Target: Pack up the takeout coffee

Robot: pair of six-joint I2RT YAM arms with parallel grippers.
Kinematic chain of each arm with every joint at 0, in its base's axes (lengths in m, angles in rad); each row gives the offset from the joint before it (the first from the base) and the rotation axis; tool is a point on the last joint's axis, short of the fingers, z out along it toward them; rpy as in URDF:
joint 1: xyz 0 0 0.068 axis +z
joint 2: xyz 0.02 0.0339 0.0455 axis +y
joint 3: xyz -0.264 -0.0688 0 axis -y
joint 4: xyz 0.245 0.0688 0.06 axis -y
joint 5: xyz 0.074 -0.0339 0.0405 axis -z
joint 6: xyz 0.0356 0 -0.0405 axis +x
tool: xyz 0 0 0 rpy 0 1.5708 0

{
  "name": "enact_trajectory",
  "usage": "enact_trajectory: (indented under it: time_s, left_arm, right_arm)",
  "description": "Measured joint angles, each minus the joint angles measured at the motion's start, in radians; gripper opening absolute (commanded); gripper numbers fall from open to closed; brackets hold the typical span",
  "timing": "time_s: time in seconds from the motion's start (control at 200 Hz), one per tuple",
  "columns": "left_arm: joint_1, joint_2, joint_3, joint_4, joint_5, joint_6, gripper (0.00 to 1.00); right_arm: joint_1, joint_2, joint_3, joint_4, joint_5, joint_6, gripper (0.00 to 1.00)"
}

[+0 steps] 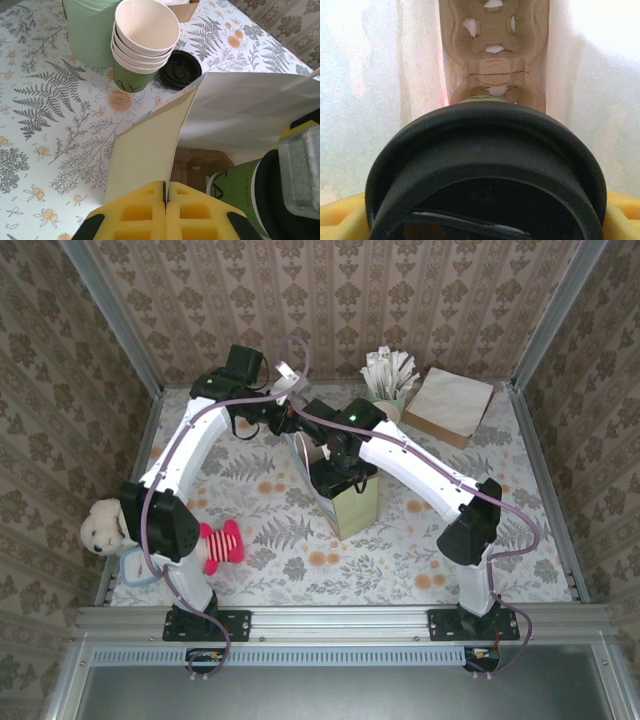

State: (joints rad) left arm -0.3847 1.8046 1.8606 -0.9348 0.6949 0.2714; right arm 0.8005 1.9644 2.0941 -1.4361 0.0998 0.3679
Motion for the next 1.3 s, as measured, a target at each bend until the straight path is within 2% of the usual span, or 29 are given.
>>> enact_trajectory:
  time_s: [0.34, 0.425, 0.635, 1.04, 1.3]
  left_arm:
    - [0.0, 0.051, 0.047, -0.022, 0.016, -0.106, 0.03]
    - [0.0, 0.055, 0.047, -0.023, 0.016, -0.132, 0.0]
    - [0.0, 0.055, 0.047, -0.022, 0.026, -0.182, 0.0]
    - [0.0, 0.061, 0.047, -0.043, 0.042, -0.198, 0.0]
    - [0.0, 0.064, 0.047, -0.045, 0.044, -0.219, 0.0]
  right_arm:
    - [-0.038, 0.014, -0.034, 0.018, -0.003, -0.04, 0.58]
    - [-0.048, 0.028, -0.034, 0.017, -0.007, -0.047, 0.58]
    - [-0.08, 0.077, 0.032, -0.009, -0.026, -0.053, 0.58]
    - [-0.085, 0.078, 0.034, 0.005, -0.026, -0.129, 0.58]
    - [-0.085, 0.077, -0.024, 0.069, -0.023, -0.175, 0.58]
